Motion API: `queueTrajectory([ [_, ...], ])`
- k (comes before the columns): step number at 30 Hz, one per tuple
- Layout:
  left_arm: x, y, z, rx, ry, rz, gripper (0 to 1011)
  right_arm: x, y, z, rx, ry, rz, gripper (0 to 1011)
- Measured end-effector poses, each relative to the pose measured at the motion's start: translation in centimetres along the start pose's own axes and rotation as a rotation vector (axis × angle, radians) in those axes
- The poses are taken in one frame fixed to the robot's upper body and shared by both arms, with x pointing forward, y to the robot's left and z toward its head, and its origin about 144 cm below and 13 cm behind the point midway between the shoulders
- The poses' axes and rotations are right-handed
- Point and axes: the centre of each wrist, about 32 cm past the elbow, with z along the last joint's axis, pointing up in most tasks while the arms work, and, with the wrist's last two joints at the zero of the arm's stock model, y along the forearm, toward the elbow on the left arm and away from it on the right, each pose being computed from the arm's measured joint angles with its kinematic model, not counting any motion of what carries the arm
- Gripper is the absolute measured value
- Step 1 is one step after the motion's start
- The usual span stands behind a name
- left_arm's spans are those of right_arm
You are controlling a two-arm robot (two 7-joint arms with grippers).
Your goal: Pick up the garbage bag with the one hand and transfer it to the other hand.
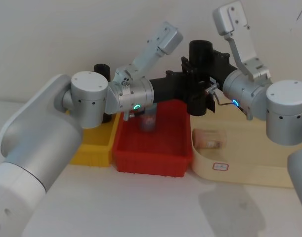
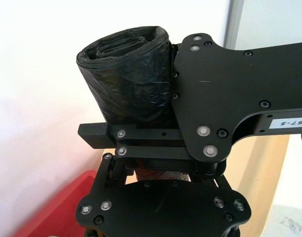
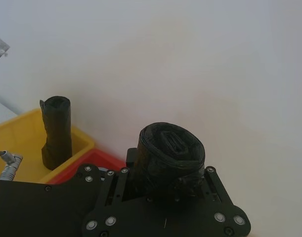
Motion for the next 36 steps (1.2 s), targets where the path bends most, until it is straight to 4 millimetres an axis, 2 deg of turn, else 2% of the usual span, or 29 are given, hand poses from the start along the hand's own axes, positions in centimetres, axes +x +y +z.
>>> queueTrajectory([
  [12, 0.0, 0.0, 0.0, 0.0, 0.0, -0.001, 486, 0.0, 0.06, 0.03, -0.002, -0.001, -0.001, 516],
  [14, -0.01, -0.01, 0.0, 0.0, 0.0, -0.002, 512, 0.0, 0.06, 0.03, -0.002, -0.002, -0.002, 516],
  [18, -0.02, -0.02, 0.01, -0.001, 0.0, -0.003, 654, 0.01, 0.07, 0.01, -0.004, -0.002, -0.002, 514],
  [21, -0.02, -0.02, 0.01, -0.001, 0.0, -0.003, 711, 0.01, 0.08, 0.01, -0.004, -0.002, -0.002, 514],
  [24, -0.01, -0.01, 0.01, -0.001, 0.0, -0.003, 840, 0.02, 0.08, 0.02, -0.005, -0.004, -0.005, 513],
  [25, -0.01, -0.01, 0.01, -0.001, 0.0, -0.003, 840, 0.02, 0.08, 0.02, -0.006, -0.005, -0.007, 513],
  [31, -0.01, 0.0, 0.01, -0.001, 0.0, -0.002, 1000, 0.02, 0.07, 0.12, -0.02, -0.014, -0.039, 513],
  [36, 0.0, 0.0, 0.0, -0.001, 0.0, -0.002, 1001, 0.14, 0.04, 0.28, -0.035, -0.021, -0.082, 513],
])
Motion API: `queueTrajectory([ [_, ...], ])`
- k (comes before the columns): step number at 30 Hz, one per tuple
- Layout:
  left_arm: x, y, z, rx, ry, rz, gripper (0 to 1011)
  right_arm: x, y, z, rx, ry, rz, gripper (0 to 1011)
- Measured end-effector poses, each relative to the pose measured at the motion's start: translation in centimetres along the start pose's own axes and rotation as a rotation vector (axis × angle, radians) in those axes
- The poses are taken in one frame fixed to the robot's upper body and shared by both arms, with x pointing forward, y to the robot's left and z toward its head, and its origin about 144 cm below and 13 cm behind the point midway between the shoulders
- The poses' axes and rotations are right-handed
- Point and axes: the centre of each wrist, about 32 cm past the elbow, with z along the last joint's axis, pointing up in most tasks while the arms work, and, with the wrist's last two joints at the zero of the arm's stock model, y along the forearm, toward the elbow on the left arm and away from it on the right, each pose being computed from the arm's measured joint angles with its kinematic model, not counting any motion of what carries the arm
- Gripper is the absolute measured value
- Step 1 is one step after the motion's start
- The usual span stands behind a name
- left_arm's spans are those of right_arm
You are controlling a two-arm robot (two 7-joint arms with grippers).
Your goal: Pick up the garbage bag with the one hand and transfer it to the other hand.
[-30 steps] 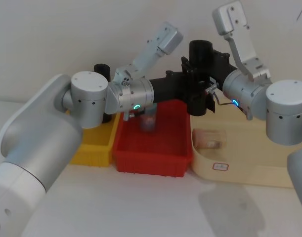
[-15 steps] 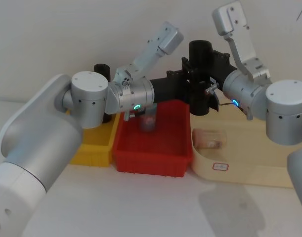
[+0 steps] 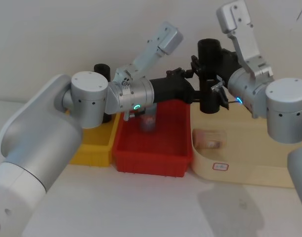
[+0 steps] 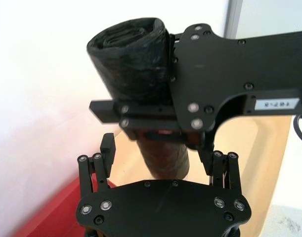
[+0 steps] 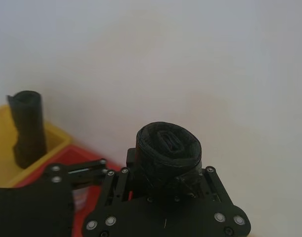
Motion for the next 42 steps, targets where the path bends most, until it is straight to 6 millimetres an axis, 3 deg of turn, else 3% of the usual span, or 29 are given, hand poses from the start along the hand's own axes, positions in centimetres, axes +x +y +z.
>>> queueTrajectory([
  [16, 0.0, 0.0, 0.0, 0.001, 0.0, 0.001, 1001, 1.2, 0.4, 0.4, -0.094, 0.003, -0.197, 513],
  [33, 0.0, 0.0, 0.0, 0.001, 0.0, 0.002, 1001, 3.5, 2.0, 0.6, -0.241, 0.03, -0.442, 988],
  [42, 0.0, 0.0, 0.0, 0.001, 0.0, 0.001, 1001, 5.0, 3.1, 0.6, -0.318, 0.043, -0.559, 1001],
])
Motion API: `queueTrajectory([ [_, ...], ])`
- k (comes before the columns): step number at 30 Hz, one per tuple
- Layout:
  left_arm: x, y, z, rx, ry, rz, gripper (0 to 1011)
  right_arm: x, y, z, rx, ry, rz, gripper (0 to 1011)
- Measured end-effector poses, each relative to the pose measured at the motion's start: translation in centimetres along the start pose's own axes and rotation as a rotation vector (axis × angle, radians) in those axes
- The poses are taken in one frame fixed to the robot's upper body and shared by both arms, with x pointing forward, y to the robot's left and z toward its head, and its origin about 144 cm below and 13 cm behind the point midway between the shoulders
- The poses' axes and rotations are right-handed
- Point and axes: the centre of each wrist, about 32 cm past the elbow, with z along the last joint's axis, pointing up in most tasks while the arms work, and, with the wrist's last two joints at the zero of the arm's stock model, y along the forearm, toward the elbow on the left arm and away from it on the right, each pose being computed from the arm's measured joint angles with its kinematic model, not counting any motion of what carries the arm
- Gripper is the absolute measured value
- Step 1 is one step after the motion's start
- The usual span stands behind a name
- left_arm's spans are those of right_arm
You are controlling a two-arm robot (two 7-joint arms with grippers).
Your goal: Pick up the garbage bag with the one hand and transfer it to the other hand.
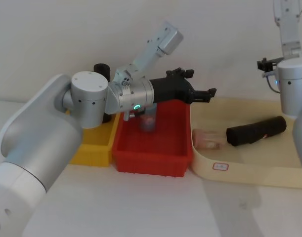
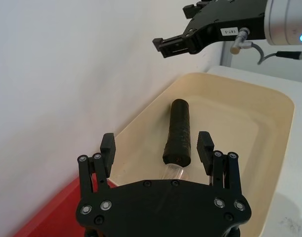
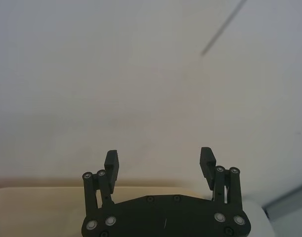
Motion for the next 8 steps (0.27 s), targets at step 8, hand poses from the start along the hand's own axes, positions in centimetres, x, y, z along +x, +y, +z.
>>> queueTrajectory([
  [8, 0.0, 0.0, 0.0, 0.0, 0.0, 0.0, 1001, 0.39, 0.95, 0.33, -0.043, 0.004, -0.061, 1001],
])
